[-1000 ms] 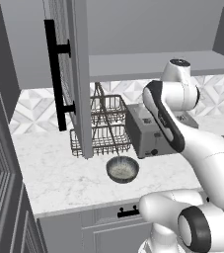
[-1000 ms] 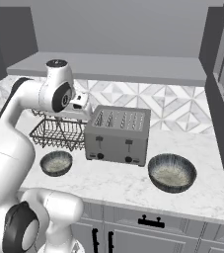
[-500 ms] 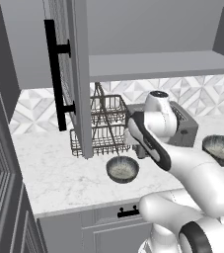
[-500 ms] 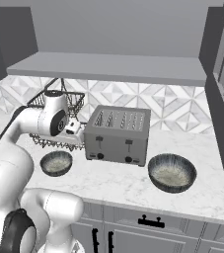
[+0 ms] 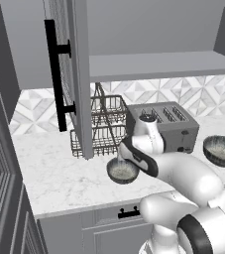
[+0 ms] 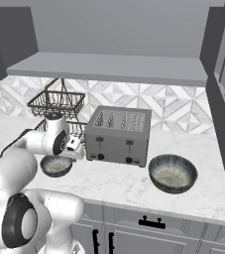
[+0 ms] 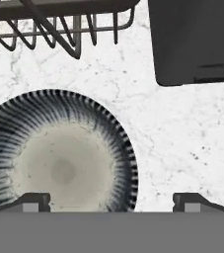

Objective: Pick up the bowls on the counter and stack them on top of one another in the open cabinet. Place the smaller bowl on top of the larger bowl.

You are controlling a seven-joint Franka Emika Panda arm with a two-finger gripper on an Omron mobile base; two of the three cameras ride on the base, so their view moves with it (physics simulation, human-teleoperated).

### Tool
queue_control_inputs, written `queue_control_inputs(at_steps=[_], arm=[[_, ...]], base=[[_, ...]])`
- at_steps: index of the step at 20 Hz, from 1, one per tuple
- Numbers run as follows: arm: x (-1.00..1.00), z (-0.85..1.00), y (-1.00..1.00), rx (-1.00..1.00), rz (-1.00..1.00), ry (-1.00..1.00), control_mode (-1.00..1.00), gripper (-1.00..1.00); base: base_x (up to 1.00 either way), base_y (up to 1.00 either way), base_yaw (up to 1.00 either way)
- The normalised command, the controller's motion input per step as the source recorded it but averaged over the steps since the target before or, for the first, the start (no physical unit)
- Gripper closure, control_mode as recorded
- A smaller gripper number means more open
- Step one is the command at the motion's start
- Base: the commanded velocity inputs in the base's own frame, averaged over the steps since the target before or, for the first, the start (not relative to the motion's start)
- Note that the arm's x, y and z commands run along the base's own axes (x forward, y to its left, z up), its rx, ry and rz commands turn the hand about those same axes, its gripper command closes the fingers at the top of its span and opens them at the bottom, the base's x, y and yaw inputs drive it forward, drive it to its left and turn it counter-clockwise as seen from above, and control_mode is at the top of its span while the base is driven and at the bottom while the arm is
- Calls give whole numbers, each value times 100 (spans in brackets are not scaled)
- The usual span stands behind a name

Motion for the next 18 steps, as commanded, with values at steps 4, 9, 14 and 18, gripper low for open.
queue_control_inputs(at_steps=[4, 9, 14, 18], arm=[[14, -51, 1, -1, 0, 0, -100, -100], [6, -60, 0, 0, 0, 0, -100, -100], [5, -53, 0, 0, 0, 0, -100, 100], [1, -7, 0, 0, 0, 0, -100, 100]], base=[[0, 0, 0], [0, 0, 0], [0, 0, 0], [0, 0, 0]])
